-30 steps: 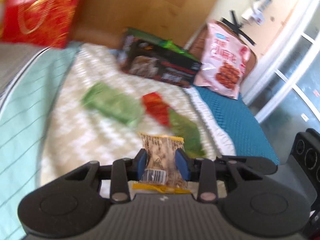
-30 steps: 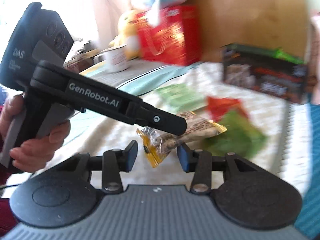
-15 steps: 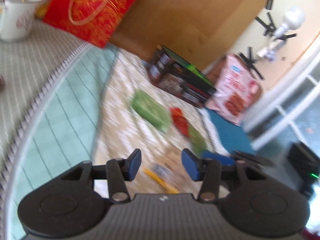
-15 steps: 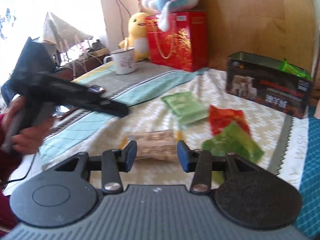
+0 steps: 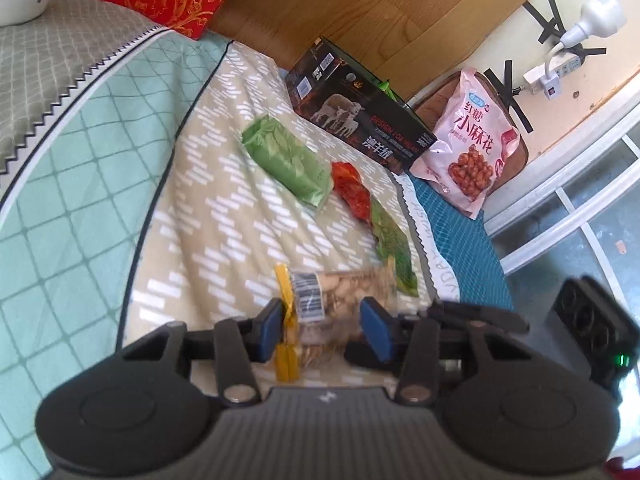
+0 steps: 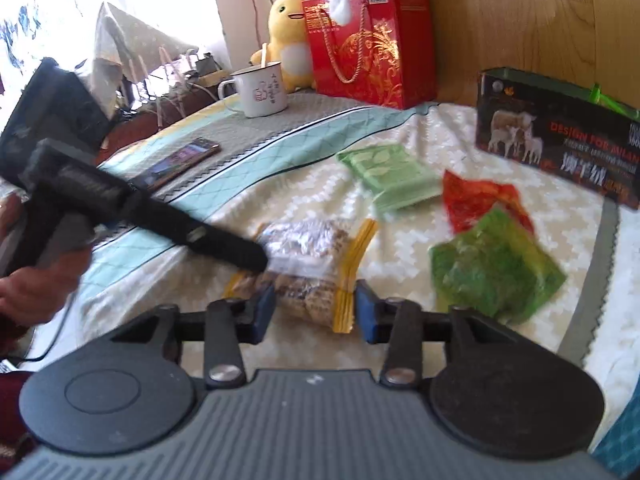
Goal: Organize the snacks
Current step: 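Carry the peanut bag into the tin box and release it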
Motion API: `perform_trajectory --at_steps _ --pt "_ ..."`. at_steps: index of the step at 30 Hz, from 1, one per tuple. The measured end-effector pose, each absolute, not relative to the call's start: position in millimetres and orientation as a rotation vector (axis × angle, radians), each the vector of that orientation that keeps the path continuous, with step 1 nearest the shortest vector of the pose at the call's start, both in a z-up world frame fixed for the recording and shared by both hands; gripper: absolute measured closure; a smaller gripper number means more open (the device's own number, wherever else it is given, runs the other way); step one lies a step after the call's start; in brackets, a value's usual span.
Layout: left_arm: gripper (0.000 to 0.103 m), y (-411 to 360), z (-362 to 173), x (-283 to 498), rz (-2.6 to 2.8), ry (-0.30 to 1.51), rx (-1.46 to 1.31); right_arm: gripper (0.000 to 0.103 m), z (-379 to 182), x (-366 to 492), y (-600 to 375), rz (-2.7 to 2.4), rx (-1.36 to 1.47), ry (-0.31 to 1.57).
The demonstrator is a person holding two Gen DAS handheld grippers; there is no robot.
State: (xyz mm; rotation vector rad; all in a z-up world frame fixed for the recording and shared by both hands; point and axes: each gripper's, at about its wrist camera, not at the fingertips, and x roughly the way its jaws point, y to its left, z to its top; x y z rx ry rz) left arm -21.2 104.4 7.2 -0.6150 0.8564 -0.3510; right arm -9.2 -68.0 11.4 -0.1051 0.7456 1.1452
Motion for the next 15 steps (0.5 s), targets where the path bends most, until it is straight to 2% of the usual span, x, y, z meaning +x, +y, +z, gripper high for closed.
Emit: perform_trajectory --at_steps 3,9,15 --pt "0.061 96.6 20.0 -13.1 -0.376 0.832 -0.567 0.076 16.9 -16.0 -71.2 1.126 -0.131 0.714" --pt "0.061 80.3 63.8 15.6 -0.435 0.722 -0.485 0.077 47.8 9.1 -89.5 1.056 -0.038 0.611" --pt "0.061 60.6 80.4 80.1 -0.439 0.683 -0.428 0.077 58.5 58.7 -96.8 0.969 -0.016 0.566"
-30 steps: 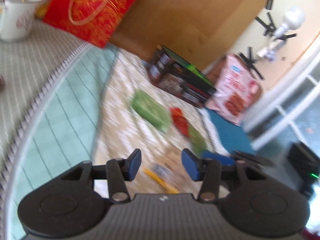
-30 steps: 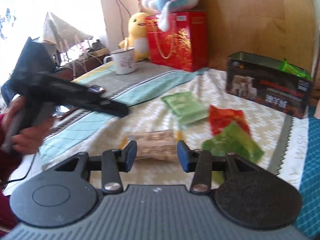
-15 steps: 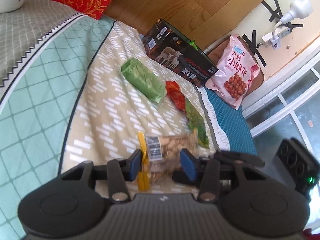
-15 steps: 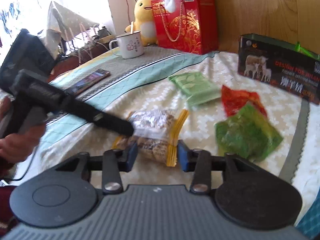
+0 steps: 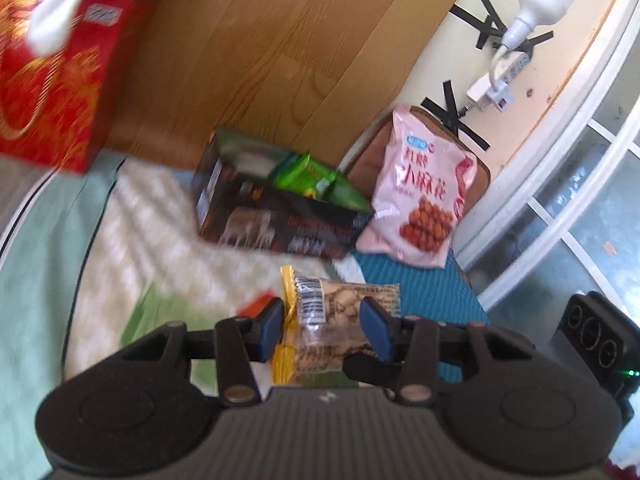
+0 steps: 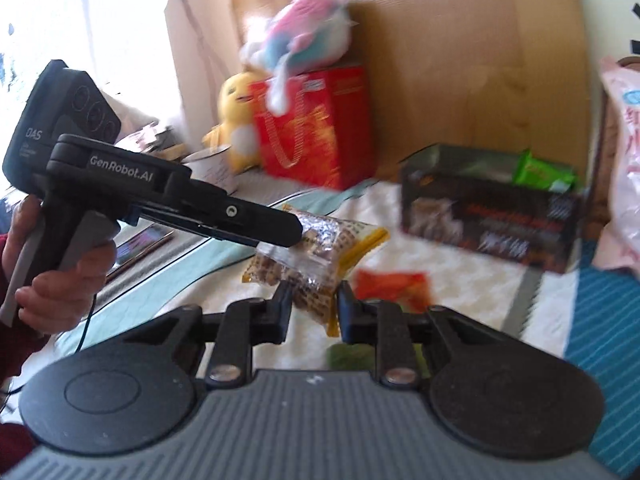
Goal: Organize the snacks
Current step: 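Carry the peanut bag into the tin box and release it, then reach the left gripper to the green leaf-print packet and grasp it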
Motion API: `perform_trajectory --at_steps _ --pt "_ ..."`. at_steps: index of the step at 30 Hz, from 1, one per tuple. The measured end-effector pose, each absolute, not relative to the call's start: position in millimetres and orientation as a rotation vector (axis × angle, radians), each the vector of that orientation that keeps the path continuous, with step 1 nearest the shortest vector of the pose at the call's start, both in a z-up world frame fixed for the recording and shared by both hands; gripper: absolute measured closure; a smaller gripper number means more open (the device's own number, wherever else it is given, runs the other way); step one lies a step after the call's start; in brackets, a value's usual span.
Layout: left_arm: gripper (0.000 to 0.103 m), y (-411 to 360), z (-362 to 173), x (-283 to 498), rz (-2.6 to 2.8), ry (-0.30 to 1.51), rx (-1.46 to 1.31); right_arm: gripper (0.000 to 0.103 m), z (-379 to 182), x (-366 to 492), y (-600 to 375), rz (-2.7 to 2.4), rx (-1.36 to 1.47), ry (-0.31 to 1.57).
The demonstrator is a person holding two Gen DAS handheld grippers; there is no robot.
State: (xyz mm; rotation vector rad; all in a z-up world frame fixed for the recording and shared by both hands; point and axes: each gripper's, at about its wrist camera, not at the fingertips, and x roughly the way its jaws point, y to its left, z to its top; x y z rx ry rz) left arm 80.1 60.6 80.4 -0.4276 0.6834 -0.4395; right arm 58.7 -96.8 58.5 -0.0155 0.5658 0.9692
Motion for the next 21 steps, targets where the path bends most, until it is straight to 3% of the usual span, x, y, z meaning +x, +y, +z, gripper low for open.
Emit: perform_trajectory --at_steps 14,15,18,21 --pt "0.052 43.3 90.0 232.9 -0.279 0.618 -0.326 0.075 52.8 200.4 -69.1 0.793 0.089 0.534" --pt "0.051 42.2 87.2 235.9 -0.259 0.625 -0.312 0.072 49.7 203.8 -63.9 0.774 0.073 0.530" --pt "0.045 46.8 83.5 226.2 -0.270 0.611 -0.338 0.049 49.1 202.1 -60.2 0.714 0.047 0.503" --pt "0.045 59.8 81.1 203.5 -0.294 0.595 -0.365 0.048 50.7 192.7 -75.6 0.714 0.081 0.487"
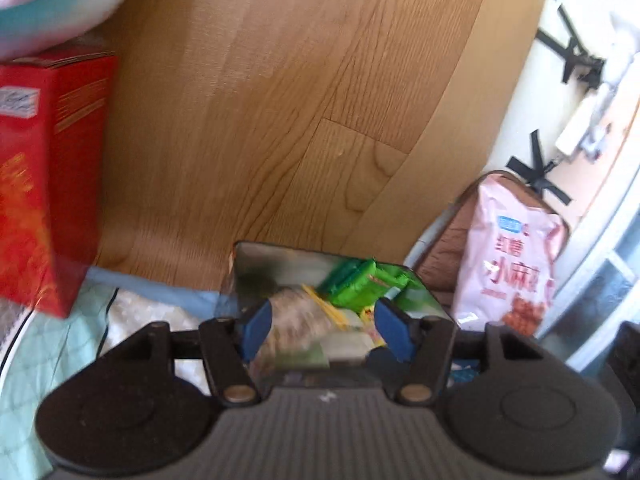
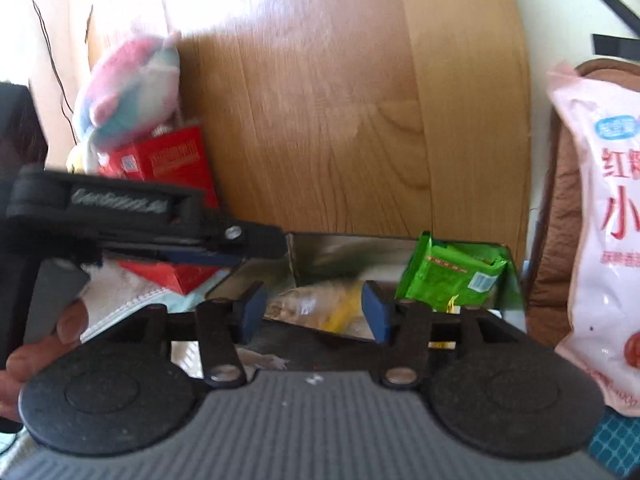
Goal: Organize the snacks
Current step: 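Reach the left gripper to the green leaf-print packet and grasp it, then carry the green leaf-print packet into the tin box and release it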
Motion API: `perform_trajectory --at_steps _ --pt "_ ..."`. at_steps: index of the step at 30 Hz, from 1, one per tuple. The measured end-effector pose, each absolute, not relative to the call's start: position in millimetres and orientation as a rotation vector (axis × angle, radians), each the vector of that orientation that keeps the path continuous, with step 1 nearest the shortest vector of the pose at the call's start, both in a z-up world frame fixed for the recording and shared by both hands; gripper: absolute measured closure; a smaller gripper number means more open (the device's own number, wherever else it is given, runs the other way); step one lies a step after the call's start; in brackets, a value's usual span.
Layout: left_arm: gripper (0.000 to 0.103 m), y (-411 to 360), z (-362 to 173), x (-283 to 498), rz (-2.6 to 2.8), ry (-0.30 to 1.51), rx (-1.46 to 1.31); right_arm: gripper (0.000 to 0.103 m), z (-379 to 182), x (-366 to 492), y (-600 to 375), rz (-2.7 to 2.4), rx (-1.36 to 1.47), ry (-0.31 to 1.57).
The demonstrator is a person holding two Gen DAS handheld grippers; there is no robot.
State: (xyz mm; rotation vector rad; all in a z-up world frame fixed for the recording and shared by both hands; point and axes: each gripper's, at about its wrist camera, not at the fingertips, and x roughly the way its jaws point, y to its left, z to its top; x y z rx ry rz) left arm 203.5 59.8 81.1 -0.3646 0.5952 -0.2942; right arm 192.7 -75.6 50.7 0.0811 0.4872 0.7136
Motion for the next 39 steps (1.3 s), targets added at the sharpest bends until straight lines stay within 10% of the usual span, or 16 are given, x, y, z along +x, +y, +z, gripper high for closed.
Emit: perform_trajectory --at_steps 13,22,39 --pt "0.046 124.2 30.6 110.1 -0.134 0.729 -0.414 0.048 26.2 101.2 -68.6 0.997 0.097 0.735" --pt "0.073 106.8 17.3 85.2 -0.214 0.784 -0.417 0.062 9.9 55.8 -18.0 0.948 -0.121 0.716" --pt "0.070 70.8 11.7 -13.7 -0.363 0.801 -0.413 0.066 24.5 -28.3 -73.3 1.052 -0.136 0.737"
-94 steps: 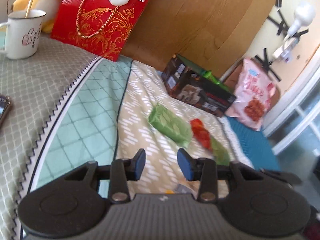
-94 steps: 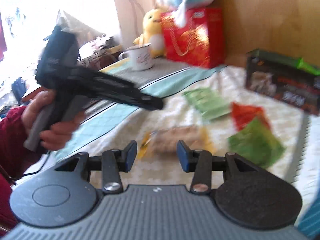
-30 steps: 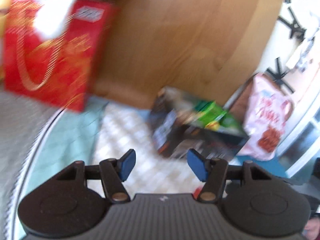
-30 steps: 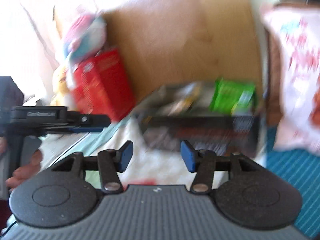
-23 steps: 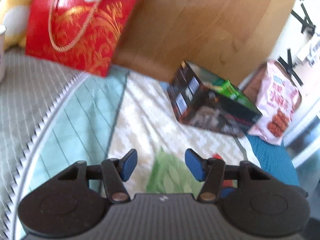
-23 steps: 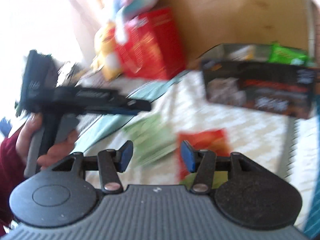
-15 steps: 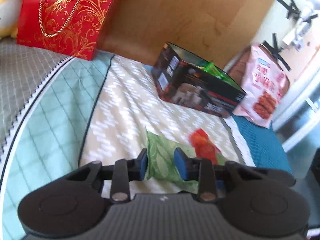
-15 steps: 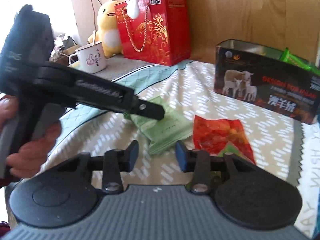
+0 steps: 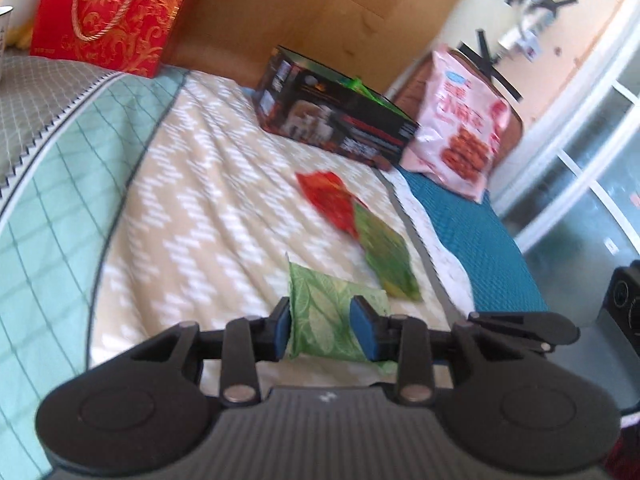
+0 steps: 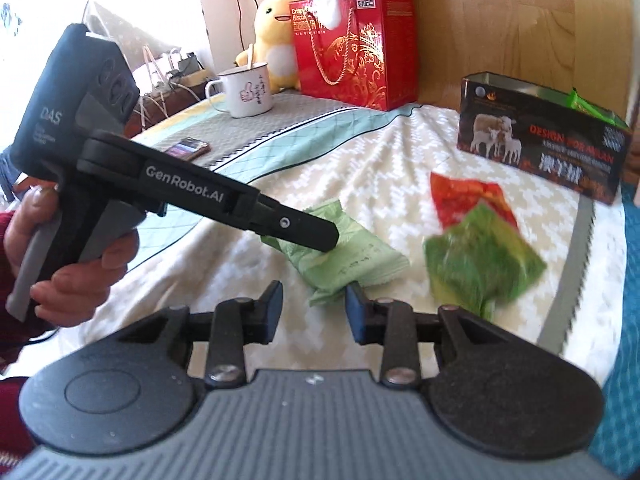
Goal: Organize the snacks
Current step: 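Carry the green leaf-print packet into the tin box and release it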
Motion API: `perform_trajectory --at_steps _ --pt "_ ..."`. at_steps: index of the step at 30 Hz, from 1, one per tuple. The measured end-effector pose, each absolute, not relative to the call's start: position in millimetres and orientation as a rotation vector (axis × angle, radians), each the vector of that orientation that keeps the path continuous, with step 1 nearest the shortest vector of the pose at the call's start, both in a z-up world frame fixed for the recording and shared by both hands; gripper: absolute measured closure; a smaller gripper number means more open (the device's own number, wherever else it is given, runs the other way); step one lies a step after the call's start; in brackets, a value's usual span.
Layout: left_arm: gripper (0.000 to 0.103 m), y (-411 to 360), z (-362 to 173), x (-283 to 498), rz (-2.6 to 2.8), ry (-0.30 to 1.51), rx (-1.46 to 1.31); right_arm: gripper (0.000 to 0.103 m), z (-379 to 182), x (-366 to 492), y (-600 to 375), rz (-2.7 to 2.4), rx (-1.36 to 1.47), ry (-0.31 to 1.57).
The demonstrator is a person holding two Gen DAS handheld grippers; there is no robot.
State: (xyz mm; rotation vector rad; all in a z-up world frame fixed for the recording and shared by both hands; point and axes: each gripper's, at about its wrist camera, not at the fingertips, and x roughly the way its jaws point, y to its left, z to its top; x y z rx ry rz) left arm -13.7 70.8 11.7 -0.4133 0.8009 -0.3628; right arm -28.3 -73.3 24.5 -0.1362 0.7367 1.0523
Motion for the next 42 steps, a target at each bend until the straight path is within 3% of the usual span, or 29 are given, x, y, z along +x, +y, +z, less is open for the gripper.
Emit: perform_trajectory --at_steps 4,10,20,24,26,27,28,35,42 --pt "0.062 52.6 13.3 -23.6 -0.417 0.817 -0.359 0.064 27.1 -42.5 -90.6 1.038 -0.109 0.742" --pt "0.058 49.2 31.7 -27.7 -0.446 0.773 -0.330 0.061 38.0 -52.3 -115.8 0.930 -0.071 0.666" --pt "0.058 57.4 30.3 -23.0 -0.413 0.795 -0.342 0.055 28.2 -46.0 -112.9 0.962 -0.077 0.701" --pt "0.065 51.6 20.7 -19.1 -0.446 0.834 -0.332 0.056 18.7 -41.6 -107.2 0.971 -0.091 0.740" --pt "0.073 47.3 16.8 -16.0 -0.453 0.849 -0.320 0.058 14.8 -39.0 -104.0 0.994 -0.085 0.756" --pt "0.073 46.7 17.4 -14.2 -0.450 0.850 -0.321 0.070 13.2 -37.7 -102.9 1.005 -0.084 0.758" --pt "0.074 47.5 20.6 -11.1 -0.454 0.845 -0.327 0.073 13.0 -36.2 -101.7 1.002 -0.090 0.757" --pt "0.077 41.9 73.5 18.8 -0.508 0.696 -0.286 0.076 43.8 -9.9 -112.2 0.938 -0.071 0.601" --pt "0.076 22.6 111.7 100.8 -0.496 0.594 -0.259 0.076 69.8 55.7 -113.1 0.829 -0.051 0.437"
